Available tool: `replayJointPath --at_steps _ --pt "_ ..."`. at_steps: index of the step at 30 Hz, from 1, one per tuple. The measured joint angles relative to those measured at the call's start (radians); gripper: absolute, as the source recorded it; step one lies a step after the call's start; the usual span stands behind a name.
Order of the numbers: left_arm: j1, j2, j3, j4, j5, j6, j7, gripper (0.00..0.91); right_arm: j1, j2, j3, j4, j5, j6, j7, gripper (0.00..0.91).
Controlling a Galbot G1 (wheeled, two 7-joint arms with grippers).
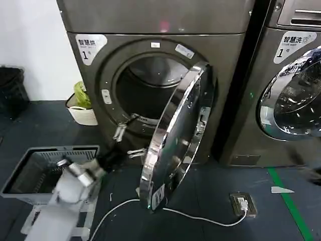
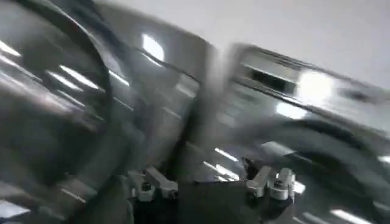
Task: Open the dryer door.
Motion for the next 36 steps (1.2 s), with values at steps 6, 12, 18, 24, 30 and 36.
replayJointPath --at_steps 6,12,18,24,30,36 --pt "-0.102 -0.035 0.11 0.052 -0.001 -0.008 0.001 0.907 0.035 0.104 0.247 -0.067 -0.084 -0.113 0.174 0.907" --pt "-0.177 -0.073 0.213 0.085 -0.004 -0.018 0.002 0.907 0.033 0.106 0.421 -0.191 -0.109 -0.098 0.217 0.907" --pt "-0.238 -0.126 0.313 0.131 0.003 -0.027 0.002 0.907 0.013 0.101 0.535 -0.286 -0.144 -0.144 0.263 0.907" --pt "-0.292 -0.216 0.412 0.189 0.024 -0.023 0.002 0.907 -0.023 0.103 0.628 -0.307 -0.097 -0.143 0.302 0.907" --pt "-0.354 -0.311 0.494 0.268 0.052 -0.014 -0.006 0.907 -0.046 0.096 0.687 -0.326 -0.054 -0.135 0.306 0.907" --pt "-0.423 -0.421 0.543 0.386 0.113 -0.002 -0.036 0.907 -0.056 0.11 0.711 -0.321 -0.051 -0.112 0.288 0.907"
